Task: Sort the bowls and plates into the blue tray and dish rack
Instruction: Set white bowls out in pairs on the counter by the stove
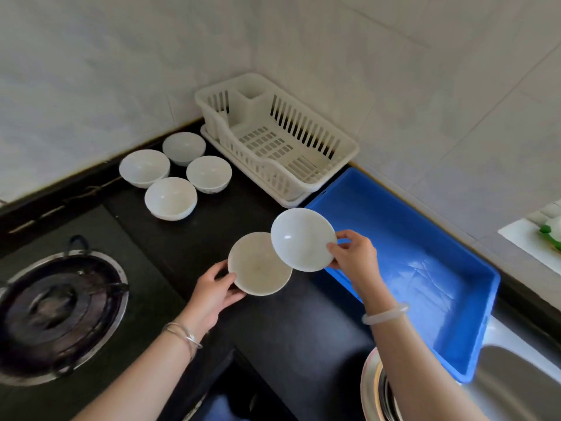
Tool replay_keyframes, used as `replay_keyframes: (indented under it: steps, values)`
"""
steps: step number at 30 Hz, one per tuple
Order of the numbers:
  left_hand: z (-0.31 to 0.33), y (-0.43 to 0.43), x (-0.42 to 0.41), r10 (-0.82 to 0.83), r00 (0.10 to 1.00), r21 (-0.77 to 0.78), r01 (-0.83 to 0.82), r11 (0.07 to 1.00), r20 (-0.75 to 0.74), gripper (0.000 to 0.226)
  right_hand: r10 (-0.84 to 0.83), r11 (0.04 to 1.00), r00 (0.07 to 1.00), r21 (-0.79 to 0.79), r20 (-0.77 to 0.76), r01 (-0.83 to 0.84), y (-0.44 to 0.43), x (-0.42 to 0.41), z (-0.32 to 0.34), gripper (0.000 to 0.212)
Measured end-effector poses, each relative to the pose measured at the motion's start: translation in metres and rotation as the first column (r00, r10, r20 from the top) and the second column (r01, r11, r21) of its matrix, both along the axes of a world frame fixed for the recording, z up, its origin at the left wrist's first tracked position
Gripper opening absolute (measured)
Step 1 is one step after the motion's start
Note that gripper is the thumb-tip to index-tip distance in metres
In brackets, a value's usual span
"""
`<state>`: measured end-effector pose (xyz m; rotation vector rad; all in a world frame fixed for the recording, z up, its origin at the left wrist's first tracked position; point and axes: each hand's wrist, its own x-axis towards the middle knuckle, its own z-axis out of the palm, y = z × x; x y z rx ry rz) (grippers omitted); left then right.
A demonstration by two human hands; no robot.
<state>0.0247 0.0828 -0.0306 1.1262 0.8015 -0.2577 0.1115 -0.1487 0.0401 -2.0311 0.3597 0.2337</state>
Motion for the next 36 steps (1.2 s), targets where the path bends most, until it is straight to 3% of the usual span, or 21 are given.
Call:
replay_keyframes:
  steps: [6, 13, 20, 36]
  values:
    - [0.004, 0.053, 0.01, 0.227, 0.974, 0.01, -0.227, 0.974, -0.005, 0.05, 0.059, 0.995, 0.996, 0.079, -0.071, -0.054, 0.061, 0.045, -0.014, 0.011]
    - [-0.006, 0.078, 0.02, 0.398, 0.916, -0.002, -0.399, 0.917, -0.054, 0.044, 0.021, 0.985, 0.988, 0.175, -0.156, 0.007, 0.112, 0.083, -0.043, 0.013]
    - [-0.02, 0.087, 0.025, 0.466, 0.881, -0.023, -0.469, 0.883, -0.081, 0.041, 0.008, 0.99, 0.98, 0.138, -0.199, 0.02, 0.139, 0.104, -0.073, 0.014]
    - [-0.027, 0.085, 0.029, 0.515, 0.854, -0.104, -0.52, 0.848, -0.071, 0.045, -0.047, 0.969, 0.965, 0.224, -0.259, 0.107, 0.147, 0.105, -0.102, 0.016]
